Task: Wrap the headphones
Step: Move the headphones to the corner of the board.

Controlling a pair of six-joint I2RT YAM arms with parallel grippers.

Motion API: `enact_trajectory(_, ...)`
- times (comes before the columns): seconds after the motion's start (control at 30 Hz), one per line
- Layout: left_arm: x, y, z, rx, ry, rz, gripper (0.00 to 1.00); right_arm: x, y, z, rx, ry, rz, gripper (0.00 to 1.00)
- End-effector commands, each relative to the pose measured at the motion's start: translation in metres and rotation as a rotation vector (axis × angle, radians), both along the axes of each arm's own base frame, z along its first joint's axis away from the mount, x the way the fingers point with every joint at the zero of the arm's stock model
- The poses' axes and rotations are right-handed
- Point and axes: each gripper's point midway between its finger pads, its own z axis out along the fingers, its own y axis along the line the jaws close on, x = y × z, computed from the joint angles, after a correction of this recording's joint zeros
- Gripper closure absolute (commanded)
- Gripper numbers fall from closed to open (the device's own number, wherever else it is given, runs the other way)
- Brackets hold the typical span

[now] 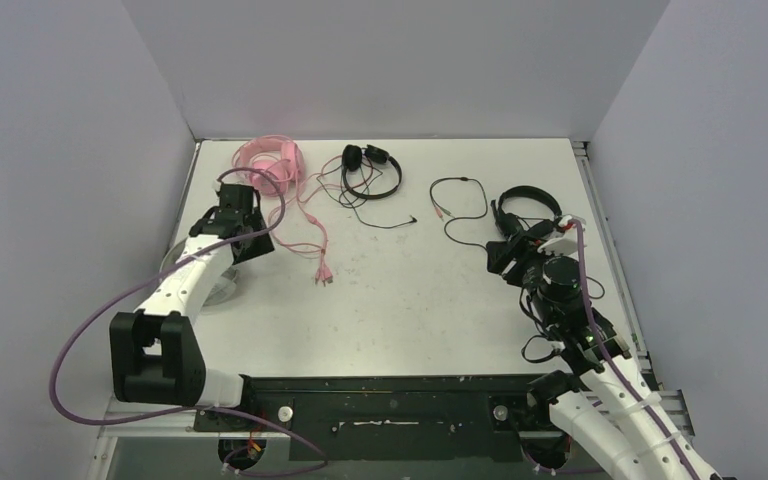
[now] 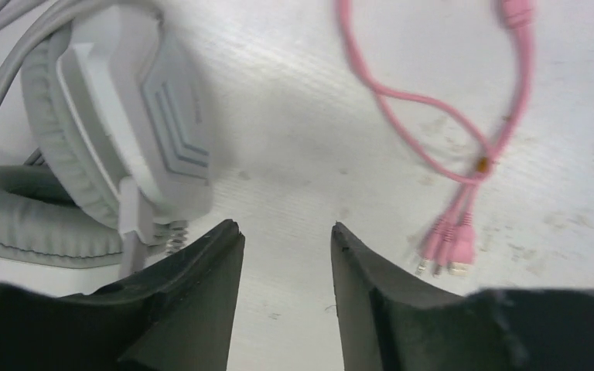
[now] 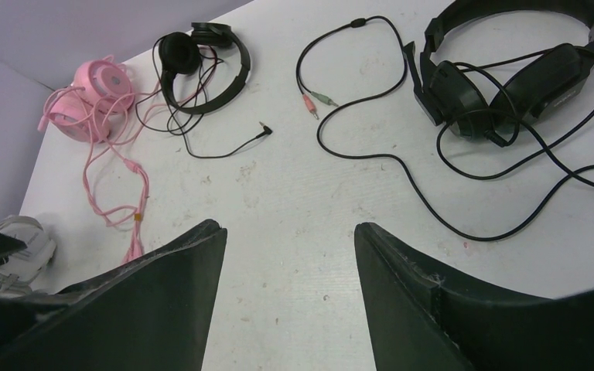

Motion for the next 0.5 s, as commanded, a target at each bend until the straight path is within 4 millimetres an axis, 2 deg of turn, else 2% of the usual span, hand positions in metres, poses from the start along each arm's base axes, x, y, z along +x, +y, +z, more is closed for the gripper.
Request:
enact_trajectory(0.0,0.041,-0.04,0.086,-0.08,-0.266,-0.083,0.53,-0.002,0.002,0.023,0.024,-0.039,0.019,0.37)
enact_trajectory(0.1,0.072,-0.036,0.106,-0.082,-0.313,-0.048,0.48,-0.001,0.007,0.025,0.031,-0.041,0.037,0.37)
enact_trajectory(0.13,0.083,-0.032,0.112,-0.081,-0.322,-0.016,0.4,-0.001,0.008,0.026,0.032,-0.04,0.044,0.37)
enact_trajectory(0.2,0.105,-0.02,0.122,-0.07,-0.353,0.057,0.07,0.0,0.009,0.03,0.03,-0.041,0.047,0.37)
enact_trajectory(0.23,0.116,-0.015,0.125,-0.067,-0.371,0.088,0.03,0.001,0.009,0.032,0.03,-0.043,0.048,0.36)
enact_trajectory(0.37,0.159,0.008,0.141,-0.049,-0.47,0.183,0.03,0.001,0.01,0.035,0.031,-0.047,0.051,0.36)
enact_trajectory(0.47,0.194,0.024,0.144,-0.086,-0.523,0.243,0.03,0.001,0.01,0.035,0.032,-0.045,0.051,0.36)
